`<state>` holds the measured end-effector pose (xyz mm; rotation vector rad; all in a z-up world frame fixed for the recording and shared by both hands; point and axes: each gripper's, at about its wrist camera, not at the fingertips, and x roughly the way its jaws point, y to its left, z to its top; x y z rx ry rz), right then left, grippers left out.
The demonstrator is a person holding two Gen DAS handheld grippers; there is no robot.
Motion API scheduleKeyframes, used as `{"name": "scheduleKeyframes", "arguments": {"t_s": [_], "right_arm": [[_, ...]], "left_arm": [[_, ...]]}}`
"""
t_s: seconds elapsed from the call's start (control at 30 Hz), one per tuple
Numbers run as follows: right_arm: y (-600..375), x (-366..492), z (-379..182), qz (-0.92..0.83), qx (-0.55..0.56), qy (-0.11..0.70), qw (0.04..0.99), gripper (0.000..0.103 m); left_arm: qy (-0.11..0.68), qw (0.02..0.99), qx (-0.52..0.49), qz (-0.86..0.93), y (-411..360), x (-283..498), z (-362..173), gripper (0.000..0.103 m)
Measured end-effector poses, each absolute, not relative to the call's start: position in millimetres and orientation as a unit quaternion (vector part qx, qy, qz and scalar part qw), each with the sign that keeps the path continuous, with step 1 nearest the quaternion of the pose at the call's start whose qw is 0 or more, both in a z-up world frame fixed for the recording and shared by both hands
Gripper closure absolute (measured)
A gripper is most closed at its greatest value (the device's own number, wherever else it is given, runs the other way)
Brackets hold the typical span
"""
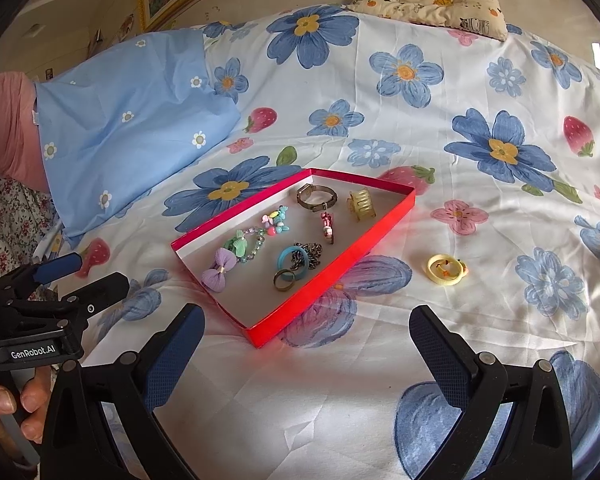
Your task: Organize jewelry
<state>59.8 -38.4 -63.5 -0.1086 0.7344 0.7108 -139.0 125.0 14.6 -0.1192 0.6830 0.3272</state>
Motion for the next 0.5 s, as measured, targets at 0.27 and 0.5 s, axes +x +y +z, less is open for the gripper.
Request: {"name": "scheduleKeyframes", "arguments": {"t_s": [0.27, 0.5], "right_arm": [[-37.8, 59.4, -63.6, 0.339, -0.052, 0.352, 0.871, 0.0], [-36.1, 57.3, -63.2, 0.344, -0.054, 0.35, 0.87, 0.0]], "left_arm": [[0.333, 0.928, -0.057, 0.159, 123.7, -139.3, 14.5, 0.001], [0.334, 0.928, -0.056, 0.155, 123.9, -139.0, 14.0, 0.001]]}}
